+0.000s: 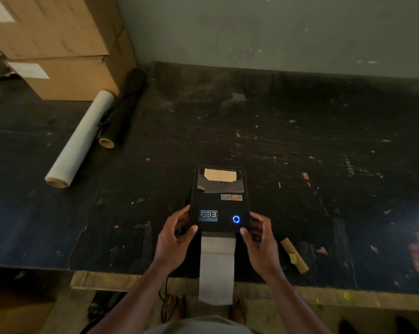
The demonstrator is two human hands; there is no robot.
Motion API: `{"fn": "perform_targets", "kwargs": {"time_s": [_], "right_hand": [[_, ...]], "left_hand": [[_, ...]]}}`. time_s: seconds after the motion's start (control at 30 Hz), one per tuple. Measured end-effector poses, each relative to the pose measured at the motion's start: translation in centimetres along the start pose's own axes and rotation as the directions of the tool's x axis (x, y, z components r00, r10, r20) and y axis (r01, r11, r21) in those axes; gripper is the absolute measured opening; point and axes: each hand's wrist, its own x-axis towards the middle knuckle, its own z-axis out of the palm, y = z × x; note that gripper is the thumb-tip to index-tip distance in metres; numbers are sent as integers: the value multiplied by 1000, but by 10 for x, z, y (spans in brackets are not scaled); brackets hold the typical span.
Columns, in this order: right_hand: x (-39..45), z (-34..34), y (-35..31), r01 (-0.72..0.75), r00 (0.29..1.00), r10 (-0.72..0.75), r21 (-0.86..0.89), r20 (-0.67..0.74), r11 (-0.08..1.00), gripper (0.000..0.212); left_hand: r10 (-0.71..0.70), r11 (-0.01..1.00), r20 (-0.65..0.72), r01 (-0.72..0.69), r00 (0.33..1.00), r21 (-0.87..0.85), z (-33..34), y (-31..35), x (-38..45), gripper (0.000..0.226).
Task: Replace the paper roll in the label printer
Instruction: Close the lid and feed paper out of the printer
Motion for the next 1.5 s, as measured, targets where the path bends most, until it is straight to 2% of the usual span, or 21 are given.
{"fn": "perform_targets", "kwargs": {"time_s": [1.5], "right_hand": [[0,0,-1,-13,1000,13,-3,1,1000,54]], "left_hand": [[0,999,-12,1,1000,42,2,-2,2,64]]}}
